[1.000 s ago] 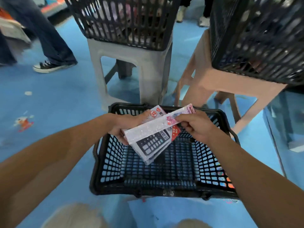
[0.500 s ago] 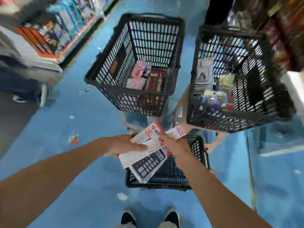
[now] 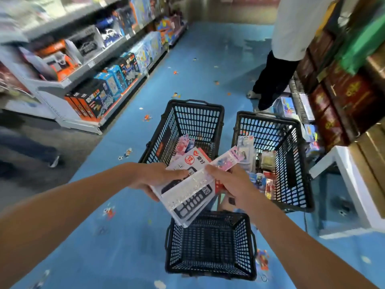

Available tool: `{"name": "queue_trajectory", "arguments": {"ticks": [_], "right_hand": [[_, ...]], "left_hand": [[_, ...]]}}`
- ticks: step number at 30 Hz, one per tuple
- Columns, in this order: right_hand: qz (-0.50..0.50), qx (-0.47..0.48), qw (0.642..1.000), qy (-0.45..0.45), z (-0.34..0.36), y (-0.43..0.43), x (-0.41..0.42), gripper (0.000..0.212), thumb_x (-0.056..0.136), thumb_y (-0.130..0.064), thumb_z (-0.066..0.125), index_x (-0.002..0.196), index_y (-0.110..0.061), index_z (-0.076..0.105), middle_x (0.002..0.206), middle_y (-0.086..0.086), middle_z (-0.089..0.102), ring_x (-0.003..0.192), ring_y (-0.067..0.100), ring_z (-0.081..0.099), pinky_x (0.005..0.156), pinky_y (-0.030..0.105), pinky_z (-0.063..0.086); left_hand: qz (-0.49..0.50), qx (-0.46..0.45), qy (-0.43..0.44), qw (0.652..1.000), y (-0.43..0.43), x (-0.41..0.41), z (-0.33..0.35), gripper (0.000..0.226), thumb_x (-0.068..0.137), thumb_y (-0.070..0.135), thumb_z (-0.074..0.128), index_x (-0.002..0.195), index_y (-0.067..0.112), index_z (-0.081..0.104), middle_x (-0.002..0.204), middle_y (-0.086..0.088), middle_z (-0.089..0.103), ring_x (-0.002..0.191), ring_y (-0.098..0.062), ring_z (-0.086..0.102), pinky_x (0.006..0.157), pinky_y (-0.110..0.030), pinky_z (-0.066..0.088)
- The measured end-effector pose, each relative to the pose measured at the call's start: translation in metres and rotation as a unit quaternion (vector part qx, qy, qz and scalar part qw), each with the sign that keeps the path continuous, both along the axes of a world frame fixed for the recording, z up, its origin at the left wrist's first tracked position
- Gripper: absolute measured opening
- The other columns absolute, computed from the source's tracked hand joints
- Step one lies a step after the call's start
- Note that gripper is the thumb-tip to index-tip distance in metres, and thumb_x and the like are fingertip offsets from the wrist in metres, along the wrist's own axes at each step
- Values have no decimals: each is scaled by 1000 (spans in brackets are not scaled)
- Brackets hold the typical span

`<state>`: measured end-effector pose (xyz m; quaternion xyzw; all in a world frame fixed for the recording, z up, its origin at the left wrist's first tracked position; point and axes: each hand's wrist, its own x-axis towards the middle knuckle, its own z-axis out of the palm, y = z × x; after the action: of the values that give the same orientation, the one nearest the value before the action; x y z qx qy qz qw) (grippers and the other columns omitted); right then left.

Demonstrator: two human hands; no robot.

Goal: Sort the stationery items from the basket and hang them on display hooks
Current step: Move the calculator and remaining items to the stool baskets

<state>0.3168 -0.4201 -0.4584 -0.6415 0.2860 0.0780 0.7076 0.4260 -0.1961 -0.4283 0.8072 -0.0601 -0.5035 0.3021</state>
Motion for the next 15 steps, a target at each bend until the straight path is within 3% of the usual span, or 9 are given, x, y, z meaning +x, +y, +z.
{"name": "queue_trajectory", "arguments": {"ticks": [2, 6, 10, 13, 15], "right_hand": [[-15, -14, 1000, -16, 19, -5, 13, 21, 87, -31, 81, 90, -15, 67, 72, -4, 76, 50, 6, 64, 41, 17, 42], [-65, 40, 997, -23, 33, -11, 45, 18, 95, -18, 72, 105, -7, 62, 91, 7, 78, 66, 14, 68, 42, 17, 42], [-140, 146, 979, -21, 31, -18, 81, 12, 98, -11, 66, 107, -13, 59, 99, 10, 73, 91, 25, 72, 59, 34, 57], [-191, 196, 961, -35, 14, -22, 113, 17, 99, -11, 64, 113, -18, 58, 102, 8, 70, 95, 28, 71, 71, 45, 62], [-205, 190, 960, -26, 0, -22, 134, 20, 99, -12, 64, 116, -19, 57, 98, 7, 67, 92, 26, 68, 70, 44, 59]], "left_hand": [[24, -6, -20, 1000, -3, 12, 19, 77, 68, 80, 68, 117, 21, 68, 102, -1, 80, 94, -25, 78, 80, -43, 65], [69, -40, -40, 996, 1, 41, 32, 80, 60, 72, 73, 120, 21, 63, 101, -3, 80, 90, -23, 78, 69, -36, 63], [148, -68, -49, 985, 8, 86, 16, 66, 75, 61, 80, 120, 16, 63, 102, -4, 80, 96, -27, 77, 87, -47, 62], [199, -77, -65, 975, 17, 129, -2, 56, 81, 56, 80, 118, 16, 65, 98, -1, 81, 95, -25, 76, 74, -39, 63], [212, -89, -62, 971, 17, 160, -14, 56, 82, 56, 79, 118, 15, 66, 98, -1, 81, 94, -24, 75, 68, -34, 61]]}}
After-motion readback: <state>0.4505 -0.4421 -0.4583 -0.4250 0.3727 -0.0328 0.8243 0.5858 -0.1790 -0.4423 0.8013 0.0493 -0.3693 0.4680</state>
